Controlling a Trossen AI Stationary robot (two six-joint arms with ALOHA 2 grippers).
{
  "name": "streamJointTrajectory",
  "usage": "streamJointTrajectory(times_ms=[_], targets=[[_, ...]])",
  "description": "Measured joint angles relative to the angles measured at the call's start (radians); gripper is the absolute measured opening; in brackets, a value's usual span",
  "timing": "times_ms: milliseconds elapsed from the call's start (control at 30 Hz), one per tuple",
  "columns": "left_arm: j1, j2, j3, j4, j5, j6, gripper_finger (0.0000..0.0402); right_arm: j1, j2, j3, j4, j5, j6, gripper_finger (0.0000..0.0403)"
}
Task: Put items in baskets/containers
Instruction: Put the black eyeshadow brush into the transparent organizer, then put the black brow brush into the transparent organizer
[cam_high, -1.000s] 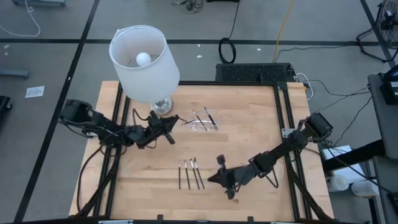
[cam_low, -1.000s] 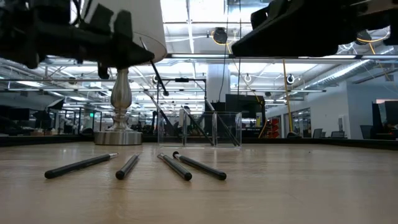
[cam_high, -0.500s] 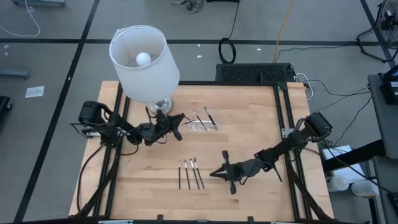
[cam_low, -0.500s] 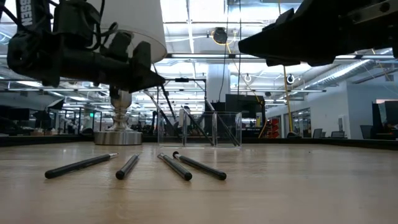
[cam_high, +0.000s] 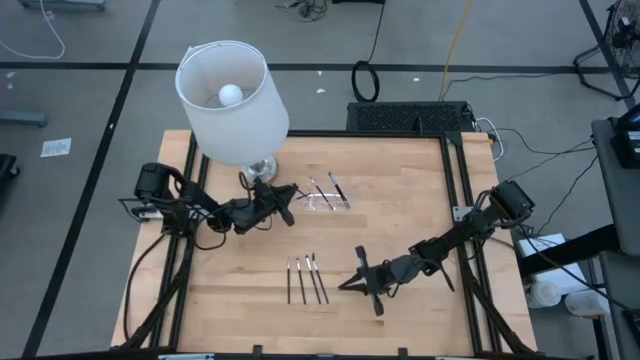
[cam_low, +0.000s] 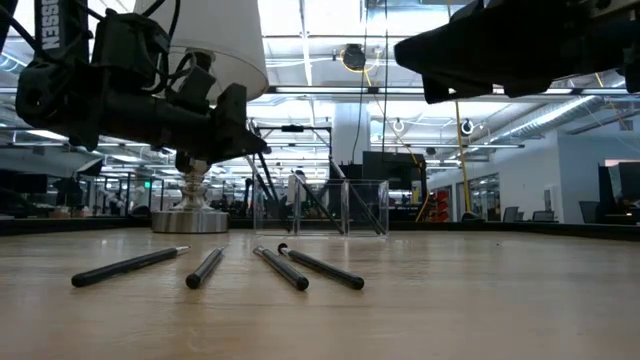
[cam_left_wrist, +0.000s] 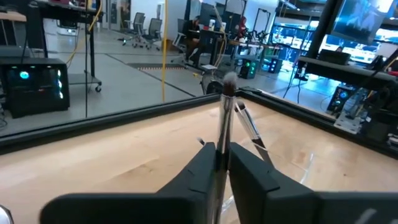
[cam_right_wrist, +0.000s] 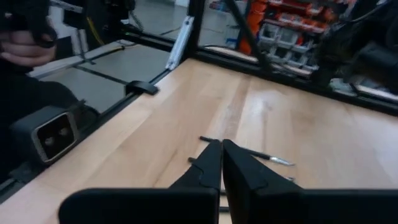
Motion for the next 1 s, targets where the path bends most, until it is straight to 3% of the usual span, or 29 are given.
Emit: streamJointTrajectory(times_ms=[167, 367, 567, 667, 867, 933, 1000], targets=[[0.000, -0.001, 0.000, 0.005, 0.000, 0.007, 0.0083, 0.000, 0.000, 0.000, -0.002, 0.001, 0.001, 0.0002], [-0.032, -0.073, 0.000, 0.013, -0.004, 0.106, 0.0086, 0.000, 0.000, 0.000, -0.006, 0.001, 0.001, 0.0002], [-0.214, -0.298, 0.000, -0.007, -0.004, 0.324, 0.0087, 0.000, 0.000, 0.000, -0.023, 0.002, 0.003, 0.0001], [-0.322, -0.401, 0.000, -0.107, -0.003, 0.361, 0.0087, 0.000, 0.000, 0.000, -0.024, 0.001, 0.029, 0.0001], [-0.478, -0.461, 0.000, -0.484, 0.026, 0.161, 0.0087, 0.003, 0.000, 0.000, -0.055, -0.041, 0.070, 0.0001], [-0.501, -0.423, 0.000, -0.542, 0.026, 0.071, 0.0087, 0.003, 0.000, 0.000, -0.067, -0.046, 0.049, 0.0001], [-0.518, -0.374, -0.001, -0.548, 0.019, 0.042, 0.0087, -0.005, 0.000, 0.000, -0.064, 0.017, 0.053, 0.0001]])
